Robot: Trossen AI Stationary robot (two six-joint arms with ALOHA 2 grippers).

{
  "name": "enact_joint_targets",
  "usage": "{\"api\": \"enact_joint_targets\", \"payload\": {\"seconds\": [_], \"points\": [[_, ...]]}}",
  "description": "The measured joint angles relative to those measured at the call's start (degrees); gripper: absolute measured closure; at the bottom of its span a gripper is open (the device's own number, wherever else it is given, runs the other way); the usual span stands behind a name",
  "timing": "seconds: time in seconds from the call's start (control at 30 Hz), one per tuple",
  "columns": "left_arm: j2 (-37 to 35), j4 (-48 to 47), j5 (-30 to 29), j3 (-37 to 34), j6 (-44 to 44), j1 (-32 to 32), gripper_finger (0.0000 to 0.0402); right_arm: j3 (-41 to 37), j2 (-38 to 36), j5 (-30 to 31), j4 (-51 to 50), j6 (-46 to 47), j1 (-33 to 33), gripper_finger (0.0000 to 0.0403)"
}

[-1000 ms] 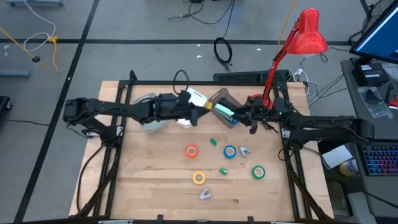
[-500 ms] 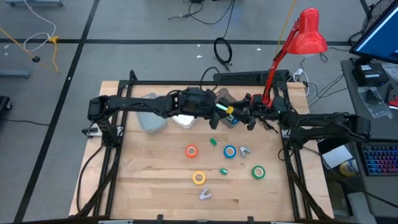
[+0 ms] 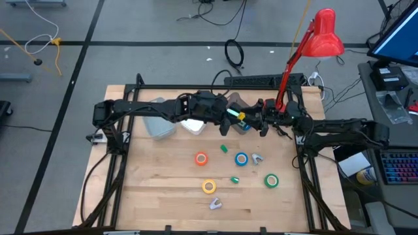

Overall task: Pick and place Stapler, Stapler remover, tape
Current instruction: Put the yellow stapler into the black bin

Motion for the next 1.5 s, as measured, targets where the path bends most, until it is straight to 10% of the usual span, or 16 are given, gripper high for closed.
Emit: {"api": "enact_joint_targets", "payload": {"seconds": [1.5], "points": [[0.37, -0.53, 1.64, -0.37, -1.49, 2.23, 0.0355, 0.35, -3.26, -4.14, -2.4, -1.27, 0.0, 0.0147]]}}
